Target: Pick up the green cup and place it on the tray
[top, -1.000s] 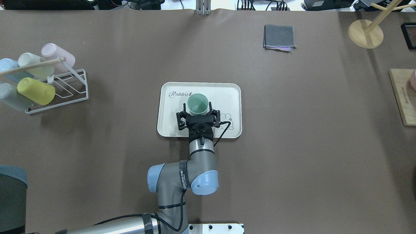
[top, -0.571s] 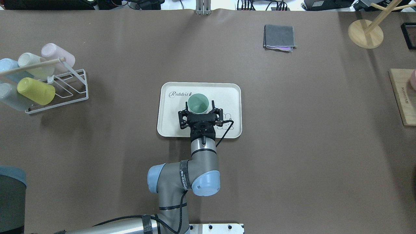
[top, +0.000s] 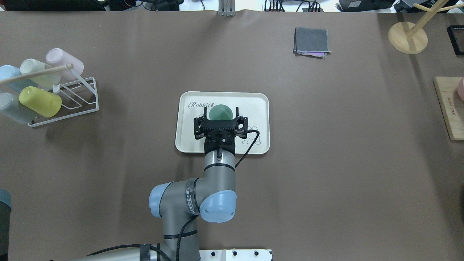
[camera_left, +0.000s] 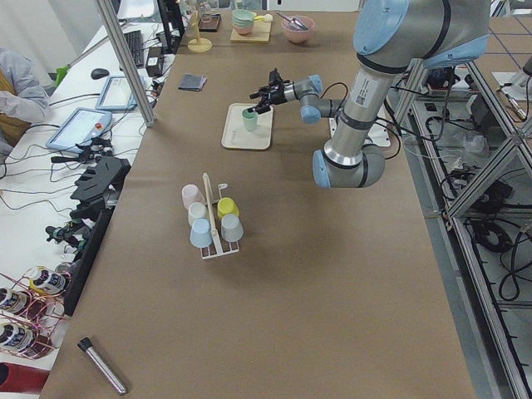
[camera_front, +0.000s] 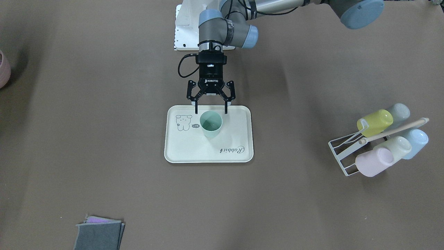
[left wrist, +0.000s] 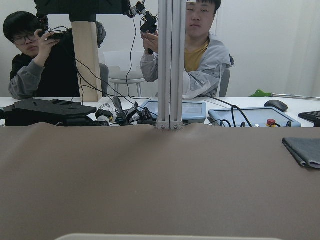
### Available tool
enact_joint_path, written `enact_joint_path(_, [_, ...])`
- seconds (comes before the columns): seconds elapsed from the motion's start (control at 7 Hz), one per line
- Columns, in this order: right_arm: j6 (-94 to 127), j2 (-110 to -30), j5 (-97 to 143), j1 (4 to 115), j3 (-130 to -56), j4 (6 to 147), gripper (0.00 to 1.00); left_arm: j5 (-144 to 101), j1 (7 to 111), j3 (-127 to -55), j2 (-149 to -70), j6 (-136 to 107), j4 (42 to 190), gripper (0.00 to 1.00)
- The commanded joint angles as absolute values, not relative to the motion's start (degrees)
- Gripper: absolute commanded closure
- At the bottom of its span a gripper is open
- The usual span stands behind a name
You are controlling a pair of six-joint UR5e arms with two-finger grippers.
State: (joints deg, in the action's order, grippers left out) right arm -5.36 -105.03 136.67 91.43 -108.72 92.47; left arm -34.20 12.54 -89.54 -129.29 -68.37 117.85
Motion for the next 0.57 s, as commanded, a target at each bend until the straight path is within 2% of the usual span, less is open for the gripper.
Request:
enact_joint_path(0.0, [-5.3, -105.0, 136.7, 91.4, -108.7, 92.5, 0.0, -48.5, 15.4, -108.1, -119.7, -56.8, 117.6, 0.02])
enact_joint_path(0.29, [-5.1, -104.9, 136.7, 91.4, -108.7, 92.5, 0.0, -60.1, 17.9, -111.0, -119.0, -51.9, 115.6, 0.02])
enact_joint_path(0.43, [-4.9, -104.9, 136.7, 91.4, -108.7, 92.5, 0.0, -65.8, 21.1, -113.4, -118.9, -51.5, 108.8, 0.02])
